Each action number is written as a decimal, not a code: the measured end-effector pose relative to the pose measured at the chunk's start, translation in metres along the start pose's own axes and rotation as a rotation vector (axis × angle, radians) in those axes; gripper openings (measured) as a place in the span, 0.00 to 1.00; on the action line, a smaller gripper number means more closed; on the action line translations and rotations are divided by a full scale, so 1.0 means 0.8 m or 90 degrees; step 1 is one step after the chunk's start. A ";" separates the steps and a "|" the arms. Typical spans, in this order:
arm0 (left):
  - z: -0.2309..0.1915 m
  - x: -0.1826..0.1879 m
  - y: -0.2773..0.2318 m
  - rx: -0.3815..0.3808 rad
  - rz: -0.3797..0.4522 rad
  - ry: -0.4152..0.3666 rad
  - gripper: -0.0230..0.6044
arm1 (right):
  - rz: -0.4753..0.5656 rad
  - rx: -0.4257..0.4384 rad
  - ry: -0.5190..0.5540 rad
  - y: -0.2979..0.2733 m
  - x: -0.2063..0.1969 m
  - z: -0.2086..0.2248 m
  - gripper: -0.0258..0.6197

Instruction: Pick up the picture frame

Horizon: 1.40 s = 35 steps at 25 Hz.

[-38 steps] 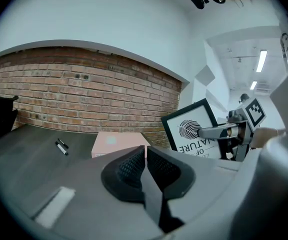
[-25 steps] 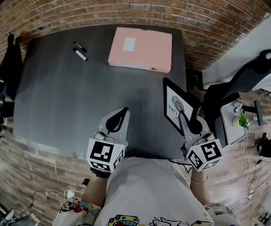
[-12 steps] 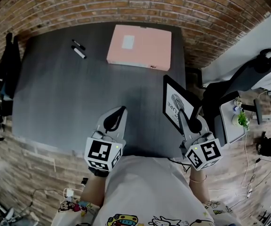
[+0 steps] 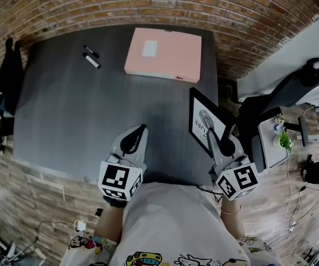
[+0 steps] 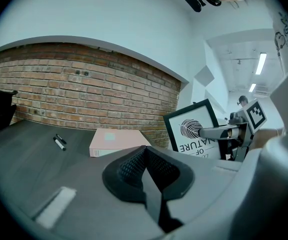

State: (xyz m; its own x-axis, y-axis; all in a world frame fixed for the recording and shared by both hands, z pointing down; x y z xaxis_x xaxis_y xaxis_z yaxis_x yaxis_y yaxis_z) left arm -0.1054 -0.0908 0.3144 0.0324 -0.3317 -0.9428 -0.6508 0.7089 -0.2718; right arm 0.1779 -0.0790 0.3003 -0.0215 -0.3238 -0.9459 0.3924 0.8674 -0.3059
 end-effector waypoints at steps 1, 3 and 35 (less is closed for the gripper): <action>0.000 0.000 0.000 0.001 0.000 0.000 0.06 | -0.001 0.000 0.001 0.000 0.001 0.000 0.06; 0.000 0.000 0.001 0.002 0.001 0.000 0.06 | -0.003 0.000 -0.001 0.000 0.001 -0.001 0.06; -0.010 -0.008 0.013 -0.003 0.010 -0.018 0.06 | -0.011 -0.002 -0.019 0.002 -0.010 0.004 0.06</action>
State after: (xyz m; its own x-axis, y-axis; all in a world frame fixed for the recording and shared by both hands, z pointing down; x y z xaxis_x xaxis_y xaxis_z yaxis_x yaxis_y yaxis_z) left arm -0.1186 -0.0866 0.3191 0.0436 -0.3030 -0.9520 -0.6550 0.7109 -0.2563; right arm 0.1816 -0.0761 0.3074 -0.0010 -0.3505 -0.9366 0.3890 0.8627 -0.3232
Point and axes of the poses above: the fingertips, and each gripper's own axes: y backward along the fingers, z to its right, x out of its top, the point moved 10 cm from there along y, backward along the fingers, and after that the axes turned 8 degrees about -x, right-handed, at the moved point
